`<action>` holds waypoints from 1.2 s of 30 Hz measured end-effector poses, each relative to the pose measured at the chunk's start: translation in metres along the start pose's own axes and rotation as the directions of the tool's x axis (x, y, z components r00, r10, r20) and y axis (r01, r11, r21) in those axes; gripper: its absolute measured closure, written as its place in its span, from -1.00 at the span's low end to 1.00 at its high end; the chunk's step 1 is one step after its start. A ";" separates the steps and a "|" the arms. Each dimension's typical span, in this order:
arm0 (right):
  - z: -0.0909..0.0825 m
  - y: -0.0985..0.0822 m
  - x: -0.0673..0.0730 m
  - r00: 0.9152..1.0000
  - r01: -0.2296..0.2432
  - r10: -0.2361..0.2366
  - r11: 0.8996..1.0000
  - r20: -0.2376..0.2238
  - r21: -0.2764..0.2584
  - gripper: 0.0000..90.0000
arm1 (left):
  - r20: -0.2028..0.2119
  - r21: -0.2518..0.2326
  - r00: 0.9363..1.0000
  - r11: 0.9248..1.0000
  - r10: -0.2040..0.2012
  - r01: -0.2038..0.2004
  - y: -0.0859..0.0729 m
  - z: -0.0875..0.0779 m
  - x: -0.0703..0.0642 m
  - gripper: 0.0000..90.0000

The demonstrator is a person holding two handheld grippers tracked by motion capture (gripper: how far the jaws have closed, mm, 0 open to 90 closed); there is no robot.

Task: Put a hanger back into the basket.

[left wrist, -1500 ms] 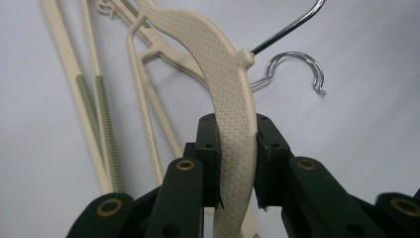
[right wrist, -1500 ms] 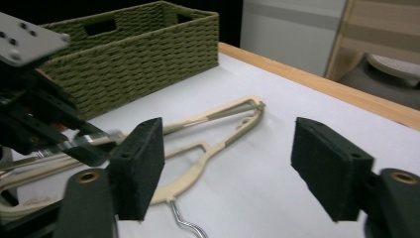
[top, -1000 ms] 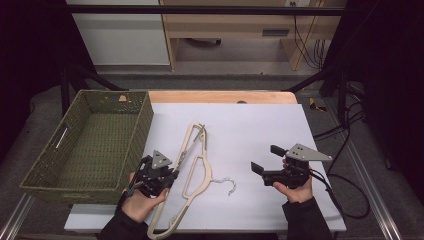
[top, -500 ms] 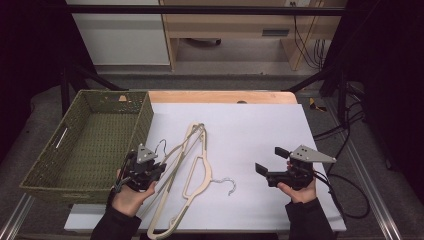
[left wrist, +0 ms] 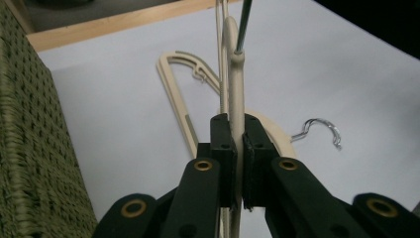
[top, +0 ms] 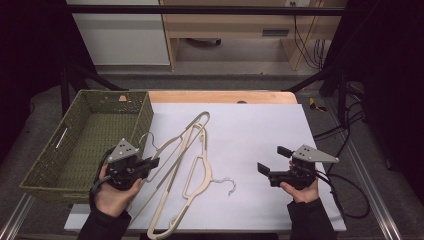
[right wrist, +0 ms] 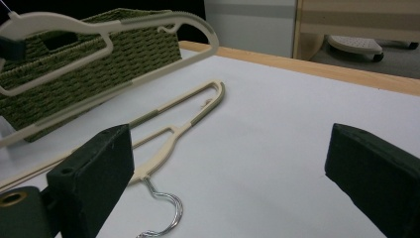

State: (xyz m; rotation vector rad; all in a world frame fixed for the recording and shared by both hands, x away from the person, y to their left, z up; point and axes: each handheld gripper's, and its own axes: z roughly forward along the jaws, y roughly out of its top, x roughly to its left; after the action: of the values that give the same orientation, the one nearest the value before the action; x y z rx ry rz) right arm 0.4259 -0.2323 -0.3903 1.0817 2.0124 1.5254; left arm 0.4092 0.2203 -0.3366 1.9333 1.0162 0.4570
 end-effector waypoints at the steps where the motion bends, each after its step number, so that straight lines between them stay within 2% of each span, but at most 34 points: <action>1: 0.000 0.000 0.000 1.000 0.009 -0.009 1.000 -0.008 0.011 -0.91 | 0.004 -0.025 1.000 1.000 0.006 -0.006 0.005 -0.009 0.002 0.91; 2: 0.000 0.000 0.000 1.000 0.009 -0.009 1.000 -0.008 0.011 -0.91 | 0.004 -0.025 1.000 1.000 0.006 -0.006 0.005 -0.009 0.002 0.91; 3: 0.001 0.000 0.000 1.000 0.004 -0.004 1.000 -0.002 0.010 -0.91 | 0.014 -0.050 1.000 0.999 0.012 -0.011 0.010 -0.019 0.004 0.91; 6: 0.000 0.000 0.000 1.000 0.010 -0.010 1.000 -0.004 0.011 -0.92 | 0.026 -0.073 1.000 0.997 0.017 -0.015 0.015 -0.027 0.007 0.91; 10: -0.001 0.001 -0.001 1.000 0.001 -0.001 1.000 0.006 0.000 -0.91 | 0.011 -0.083 0.999 0.995 0.049 -0.048 0.029 -0.044 0.012 0.91; 13: -0.003 0.002 -0.001 1.000 0.001 0.000 1.000 0.007 -0.013 -0.91 | 0.021 -0.095 0.997 0.993 0.077 -0.074 0.038 -0.054 0.016 0.91; 16: -0.005 0.003 -0.002 1.000 0.002 -0.002 1.000 0.001 -0.014 -0.91 | 0.013 -0.094 0.995 0.991 0.099 -0.097 0.051 -0.065 0.025 0.91; 17: -0.005 0.003 -0.002 1.000 -0.001 0.001 1.000 0.000 -0.012 -0.91 | 0.003 -0.087 0.994 0.990 0.113 -0.113 0.055 -0.067 0.029 0.91; 19: -0.005 0.003 -0.002 1.000 0.000 0.000 1.000 0.000 -0.012 -0.91 | 0.002 -0.083 0.993 0.990 0.118 -0.117 0.062 -0.072 0.037 0.91; 24: -0.003 0.003 -0.001 1.000 -0.002 0.002 1.000 0.007 -0.010 -0.91 | 0.015 -0.067 0.991 0.989 0.132 -0.131 0.079 -0.081 0.063 0.91; 28: -0.003 0.003 -0.001 1.000 -0.003 0.003 1.000 0.006 -0.012 -0.92 | -0.024 -0.044 0.989 0.988 0.148 -0.149 0.088 -0.084 0.083 0.91; 36: -0.003 0.003 -0.001 1.000 0.004 -0.004 1.000 0.008 -0.014 -0.93 | -0.066 -0.014 0.986 0.988 0.156 -0.157 0.087 -0.078 0.123 0.91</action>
State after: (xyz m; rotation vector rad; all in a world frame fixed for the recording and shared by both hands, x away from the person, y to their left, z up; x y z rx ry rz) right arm 0.4256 -0.2349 -0.3872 1.0758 1.9941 1.5290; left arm 0.4738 0.3359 -0.2304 2.0001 0.9006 0.6196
